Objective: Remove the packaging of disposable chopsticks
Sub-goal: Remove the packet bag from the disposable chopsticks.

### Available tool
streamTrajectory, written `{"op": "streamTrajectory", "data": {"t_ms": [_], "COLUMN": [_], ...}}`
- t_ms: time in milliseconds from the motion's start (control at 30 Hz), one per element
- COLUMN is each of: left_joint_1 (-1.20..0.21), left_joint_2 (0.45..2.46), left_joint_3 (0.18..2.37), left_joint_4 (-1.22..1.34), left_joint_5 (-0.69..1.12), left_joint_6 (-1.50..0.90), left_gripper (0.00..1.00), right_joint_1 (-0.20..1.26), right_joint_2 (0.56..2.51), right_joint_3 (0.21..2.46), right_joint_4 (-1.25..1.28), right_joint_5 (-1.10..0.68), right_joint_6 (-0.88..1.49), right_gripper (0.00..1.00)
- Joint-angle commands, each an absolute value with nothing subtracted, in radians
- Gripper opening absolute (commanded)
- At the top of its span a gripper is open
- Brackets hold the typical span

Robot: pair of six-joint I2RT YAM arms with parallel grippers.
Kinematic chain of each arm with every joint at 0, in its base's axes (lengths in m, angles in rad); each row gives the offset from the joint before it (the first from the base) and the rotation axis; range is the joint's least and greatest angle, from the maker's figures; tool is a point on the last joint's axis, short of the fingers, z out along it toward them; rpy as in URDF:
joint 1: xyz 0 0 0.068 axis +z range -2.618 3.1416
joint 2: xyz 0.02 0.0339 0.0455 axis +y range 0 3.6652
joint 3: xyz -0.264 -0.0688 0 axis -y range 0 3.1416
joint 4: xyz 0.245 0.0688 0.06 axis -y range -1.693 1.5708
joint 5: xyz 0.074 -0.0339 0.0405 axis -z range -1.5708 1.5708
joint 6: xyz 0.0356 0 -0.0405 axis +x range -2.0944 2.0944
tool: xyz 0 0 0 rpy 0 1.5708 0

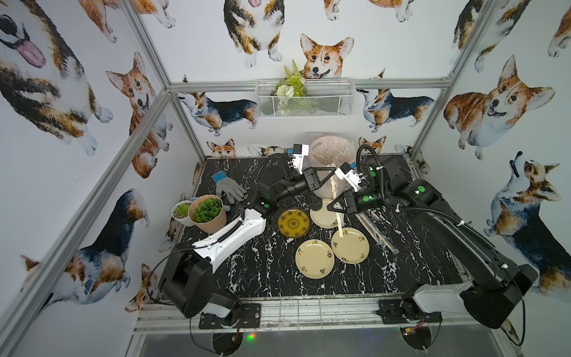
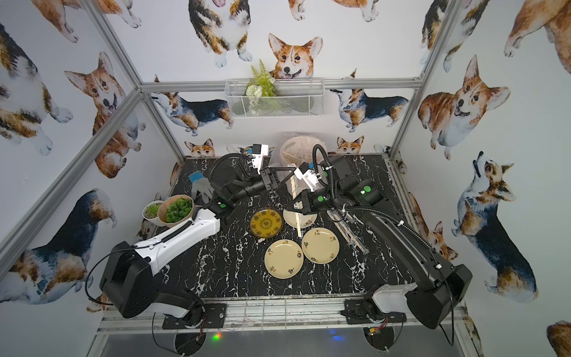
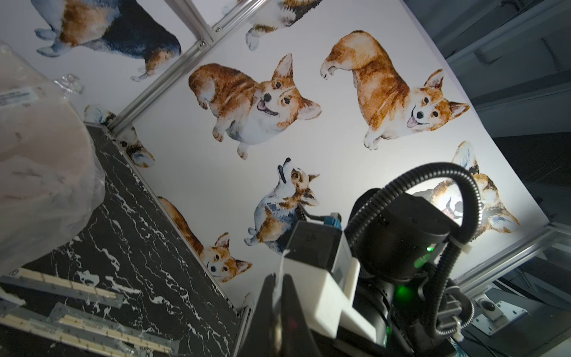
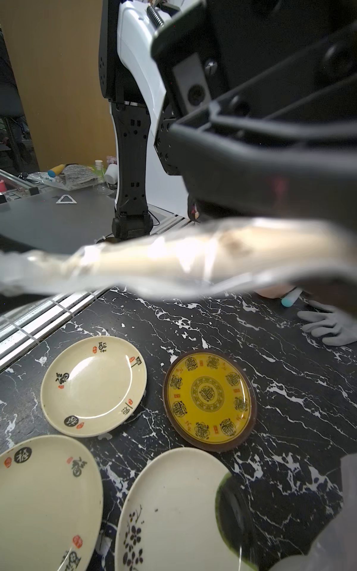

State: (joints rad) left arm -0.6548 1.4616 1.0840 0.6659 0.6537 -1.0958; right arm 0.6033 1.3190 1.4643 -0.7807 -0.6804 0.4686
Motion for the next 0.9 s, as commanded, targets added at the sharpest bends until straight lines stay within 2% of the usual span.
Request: {"op": "streamTrajectory", "data": {"t_ms": [0, 133, 400, 667, 733, 867], "left_joint_1": [-0.686, -0.686, -0.686, -0.605, -0.579, -0.519], "left_joint_2": [1.437, 1.420, 1.429, 1.432, 1.449, 1.484], "left_joint_3": [1.063, 1.082, 1.104, 1.263, 1.329, 1.437], "left_joint_4": [0.536, 0.445, 0.444, 0.457, 0.464, 0.539], "left_joint_5": [1.019, 1.021, 1.067, 0.930, 0.903, 0.881], "left_joint_6": [-1.081, -1.025, -1.038, -1.037, -1.042, -1.133], "left_gripper": [0.00, 0.00, 0.00, 0.00, 0.09, 0.46], "right_joint_1": [0.564, 0.553, 0.539, 0.576, 0.603, 0.638], "right_joint_2": [1.333, 1.334, 1.338, 1.330, 1.317, 1.295], "right_joint_3": [1.492, 1.488, 1.481, 1.365, 1.314, 1.238], "right_joint_4": [-0.046, -0.043, -0.046, -0.030, -0.029, -0.044], "right_joint_5": [-0.549, -0.539, -0.543, -0.611, -0.609, -0.617], "right_joint_6": [0.506, 0.502, 0.511, 0.559, 0.570, 0.582], "right_gripper": [0.00, 0.00, 0.00, 0.00, 0.00, 0.00]}}
